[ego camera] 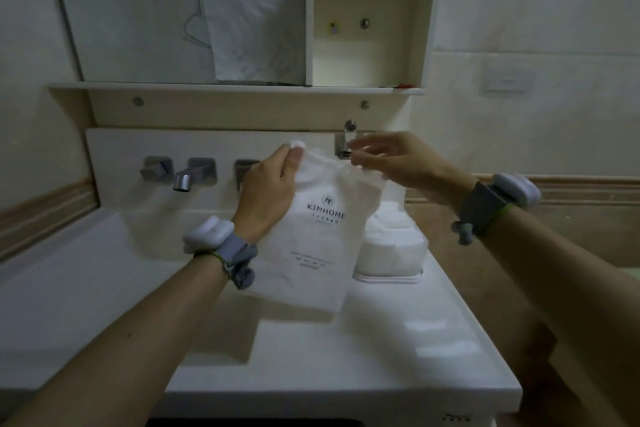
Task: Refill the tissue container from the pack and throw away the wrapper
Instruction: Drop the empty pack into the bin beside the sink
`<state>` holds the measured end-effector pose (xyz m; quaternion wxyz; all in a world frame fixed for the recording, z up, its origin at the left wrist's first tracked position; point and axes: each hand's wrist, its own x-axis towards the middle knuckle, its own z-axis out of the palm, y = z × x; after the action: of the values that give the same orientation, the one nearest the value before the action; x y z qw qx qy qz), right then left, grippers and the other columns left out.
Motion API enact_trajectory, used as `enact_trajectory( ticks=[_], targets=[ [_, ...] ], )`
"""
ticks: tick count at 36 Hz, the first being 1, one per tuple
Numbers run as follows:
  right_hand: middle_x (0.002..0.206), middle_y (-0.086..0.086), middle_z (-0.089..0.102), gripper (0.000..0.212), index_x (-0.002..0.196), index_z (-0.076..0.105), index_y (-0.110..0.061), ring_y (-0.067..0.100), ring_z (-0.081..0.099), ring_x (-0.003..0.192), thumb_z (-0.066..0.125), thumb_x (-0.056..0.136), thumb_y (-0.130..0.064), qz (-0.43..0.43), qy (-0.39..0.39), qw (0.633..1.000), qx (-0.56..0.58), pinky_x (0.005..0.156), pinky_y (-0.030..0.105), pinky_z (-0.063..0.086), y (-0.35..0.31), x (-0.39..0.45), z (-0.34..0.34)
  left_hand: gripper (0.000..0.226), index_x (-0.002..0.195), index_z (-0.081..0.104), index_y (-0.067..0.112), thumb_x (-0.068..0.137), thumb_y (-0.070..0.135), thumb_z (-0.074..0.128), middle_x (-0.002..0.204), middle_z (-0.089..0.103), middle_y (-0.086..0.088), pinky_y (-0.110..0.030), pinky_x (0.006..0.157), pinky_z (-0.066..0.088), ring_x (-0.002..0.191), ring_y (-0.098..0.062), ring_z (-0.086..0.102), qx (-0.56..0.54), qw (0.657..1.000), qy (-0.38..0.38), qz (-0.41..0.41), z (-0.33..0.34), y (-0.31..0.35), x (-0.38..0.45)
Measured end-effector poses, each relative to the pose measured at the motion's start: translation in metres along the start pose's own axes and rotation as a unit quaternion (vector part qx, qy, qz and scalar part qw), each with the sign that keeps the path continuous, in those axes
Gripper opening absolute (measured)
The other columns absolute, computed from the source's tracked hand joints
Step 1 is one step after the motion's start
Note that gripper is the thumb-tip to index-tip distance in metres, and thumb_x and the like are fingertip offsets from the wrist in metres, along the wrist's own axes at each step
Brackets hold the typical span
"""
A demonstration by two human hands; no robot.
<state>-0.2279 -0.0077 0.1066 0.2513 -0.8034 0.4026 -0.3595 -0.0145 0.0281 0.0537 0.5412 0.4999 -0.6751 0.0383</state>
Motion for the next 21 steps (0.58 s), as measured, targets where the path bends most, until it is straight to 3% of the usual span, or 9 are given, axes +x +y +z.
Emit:
enact_trajectory(
  ticks=[3, 7, 9, 12, 15, 17, 21],
  targets=[
    [0.11, -0.009, 0.062, 0.041, 0.13, 0.059, -0.025, 0.008, 0.059, 0.101, 0.057, 0.093, -0.041, -0.057, -0.002, 0.989, -0.138, 0.085, 0.023, 0.046, -0.014, 0.0, 0.003, 0.038, 0.088, 0.05, 0.006, 0.104, 0.037, 0.034, 0.065, 0.05, -0.001, -0.033, 0.06, 0.032, 0.06, -0.018, 0.045, -0.011, 0.995, -0.098, 0.009, 0.004, 0.006, 0.001],
    [0.11, 0.002, 0.071, 0.031, 0.117, 0.07, -0.018, 0.012, 0.066, 0.094, 0.059, 0.094, -0.035, -0.107, 0.033, 0.976, -0.186, 0.087, 0.028, 0.053, -0.026, -0.001, 0.007, 0.037, 0.094, 0.049, 0.006, 0.105, 0.037, 0.031, 0.068, 0.053, -0.011, -0.04, 0.059, 0.038, 0.06, -0.024, 0.047, -0.013, 0.993, -0.105, 0.049, 0.012, 0.02, 0.0],
    [0.103, 0.001, 0.073, 0.028, 0.11, 0.073, -0.014, 0.009, 0.065, 0.086, 0.06, 0.094, -0.034, -0.1, 0.041, 0.98, -0.168, 0.082, 0.023, 0.052, -0.027, -0.001, 0.008, 0.036, 0.093, 0.048, 0.006, 0.105, 0.036, 0.03, 0.065, 0.05, -0.01, -0.044, 0.058, 0.04, 0.057, -0.026, 0.048, -0.013, 0.994, -0.088, 0.061, 0.014, 0.024, -0.001],
    [0.094, -0.003, 0.071, 0.027, 0.105, 0.074, -0.013, 0.004, 0.063, 0.079, 0.061, 0.093, -0.034, -0.092, 0.031, 0.989, -0.113, 0.073, 0.017, 0.05, -0.028, -0.003, 0.009, 0.036, 0.091, 0.049, 0.006, 0.105, 0.034, 0.031, 0.061, 0.045, 0.0, -0.04, 0.056, 0.036, 0.054, -0.017, 0.043, -0.023, 0.995, -0.075, 0.055, 0.012, 0.027, 0.001],
    [0.095, -0.005, 0.071, 0.031, 0.108, 0.074, -0.018, 0.002, 0.06, 0.076, 0.062, 0.091, -0.041, -0.06, 0.018, 0.998, -0.014, 0.062, 0.013, 0.048, -0.024, -0.003, 0.007, 0.027, 0.088, 0.052, 0.021, 0.105, 0.033, 0.034, 0.07, 0.052, 0.004, -0.028, 0.058, 0.036, 0.06, -0.008, 0.044, -0.056, 0.989, -0.131, 0.034, 0.008, 0.028, 0.005],
    [0.09, -0.003, 0.071, 0.03, 0.108, 0.074, -0.015, 0.005, 0.057, 0.071, 0.064, 0.09, -0.037, -0.057, 0.024, 0.998, 0.031, 0.055, 0.009, 0.043, -0.023, -0.001, 0.005, 0.026, 0.086, 0.053, 0.029, 0.104, 0.035, 0.036, 0.077, 0.058, 0.004, -0.027, 0.063, 0.039, 0.067, -0.008, 0.049, -0.057, 0.985, -0.162, 0.025, 0.007, 0.028, 0.005],
    [0.079, 0.007, 0.068, 0.017, 0.092, 0.077, -0.012, 0.007, 0.053, 0.064, 0.071, 0.087, -0.026, -0.06, 0.05, 0.996, 0.045, 0.053, 0.013, 0.042, -0.019, 0.001, 0.008, 0.03, 0.089, 0.053, 0.011, 0.104, 0.031, 0.037, 0.066, 0.047, 0.006, -0.029, 0.057, 0.032, 0.058, -0.007, 0.039, -0.054, 0.987, -0.151, 0.02, 0.013, 0.033, 0.004]
  ],
)
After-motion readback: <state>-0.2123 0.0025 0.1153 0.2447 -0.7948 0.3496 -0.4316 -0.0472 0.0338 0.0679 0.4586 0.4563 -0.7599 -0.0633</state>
